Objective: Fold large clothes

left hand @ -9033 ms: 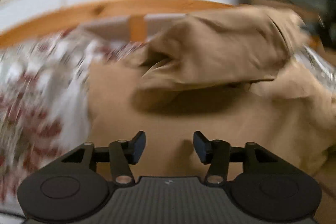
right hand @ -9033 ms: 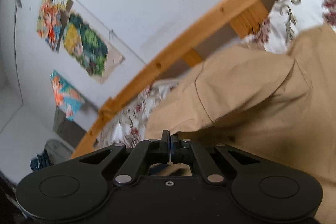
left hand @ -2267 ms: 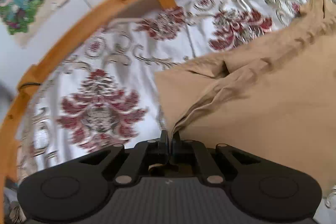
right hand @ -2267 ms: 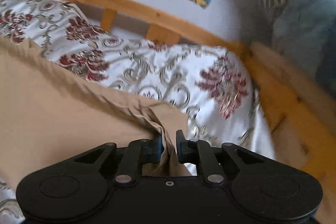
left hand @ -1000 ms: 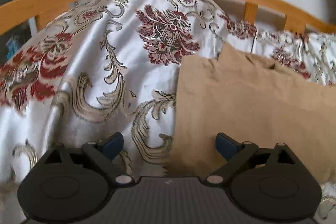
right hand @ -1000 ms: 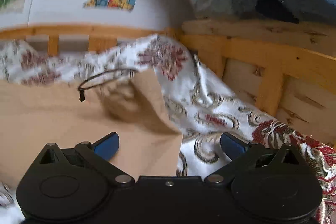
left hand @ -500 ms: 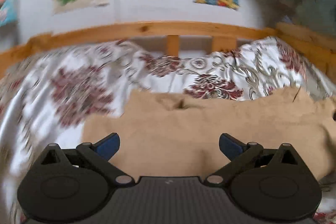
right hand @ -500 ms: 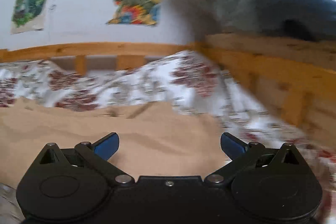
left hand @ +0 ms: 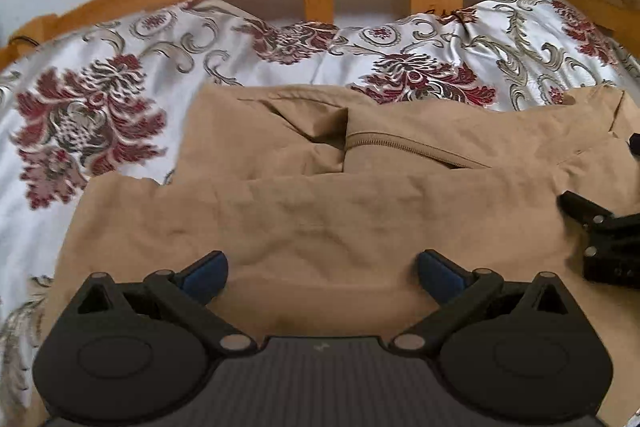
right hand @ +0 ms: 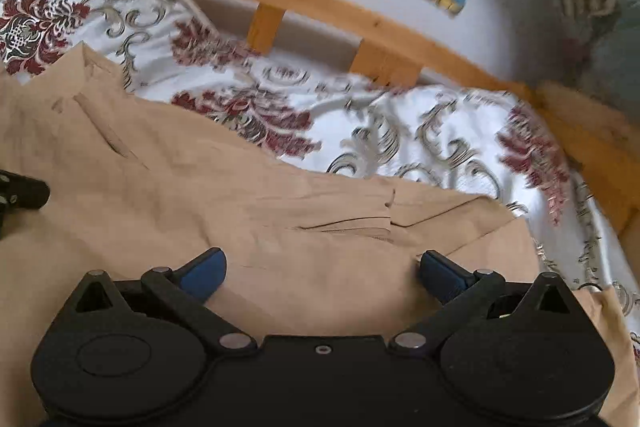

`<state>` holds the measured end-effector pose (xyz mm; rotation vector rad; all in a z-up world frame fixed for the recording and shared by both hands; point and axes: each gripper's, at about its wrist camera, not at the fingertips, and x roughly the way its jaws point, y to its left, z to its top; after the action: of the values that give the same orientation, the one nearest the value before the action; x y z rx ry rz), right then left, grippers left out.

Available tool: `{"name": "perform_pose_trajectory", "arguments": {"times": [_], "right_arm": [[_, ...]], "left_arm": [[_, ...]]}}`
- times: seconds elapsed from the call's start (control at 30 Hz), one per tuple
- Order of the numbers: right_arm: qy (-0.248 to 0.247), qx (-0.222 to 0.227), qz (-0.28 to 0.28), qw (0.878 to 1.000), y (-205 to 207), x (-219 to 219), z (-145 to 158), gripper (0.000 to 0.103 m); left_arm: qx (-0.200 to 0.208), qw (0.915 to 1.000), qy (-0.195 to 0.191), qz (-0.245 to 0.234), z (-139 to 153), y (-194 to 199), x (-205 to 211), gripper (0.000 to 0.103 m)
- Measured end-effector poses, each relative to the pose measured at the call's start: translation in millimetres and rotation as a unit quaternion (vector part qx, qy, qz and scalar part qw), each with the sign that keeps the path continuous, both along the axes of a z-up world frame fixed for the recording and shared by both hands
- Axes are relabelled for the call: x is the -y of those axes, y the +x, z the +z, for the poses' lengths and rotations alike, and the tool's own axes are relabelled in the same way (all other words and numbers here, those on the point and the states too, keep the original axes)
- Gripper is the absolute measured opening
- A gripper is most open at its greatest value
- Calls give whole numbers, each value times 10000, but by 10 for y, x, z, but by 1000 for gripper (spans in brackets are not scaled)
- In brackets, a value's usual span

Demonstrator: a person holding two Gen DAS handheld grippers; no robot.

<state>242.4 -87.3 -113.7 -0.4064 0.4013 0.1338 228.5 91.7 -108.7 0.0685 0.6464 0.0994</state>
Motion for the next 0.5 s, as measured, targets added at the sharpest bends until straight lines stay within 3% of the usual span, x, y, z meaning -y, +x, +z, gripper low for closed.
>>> {"name": "perform_pose_trajectory", "arguments": {"times": [0.07,0.2,0.27,0.37,0.43,0.5], "right_arm": [[-261,136,-15,9996,-20,-78,-25,102],[36,-195,133,9997,-14,78,95,102],[271,-173,95,9994,-136,279,227,102],[129,244,-249,9993,-427,614,348,102],[81,152,-372,9992,-540,850,352,102],[432,-21,-243,9988,-598,1058,312,102]], "left_arm": [[35,10000,12,-20,-24,-14,-8,103],[-151,9999,24,6,82,-70,-13,102],[-167,9998,14,126,205,-159,-39,102],[-12,9998,-175,-52,335,-401,-91,102],[36,9997,-178,-185,330,-531,-89,102],[-43,9998,-81,-153,257,-572,-67,103]]}}
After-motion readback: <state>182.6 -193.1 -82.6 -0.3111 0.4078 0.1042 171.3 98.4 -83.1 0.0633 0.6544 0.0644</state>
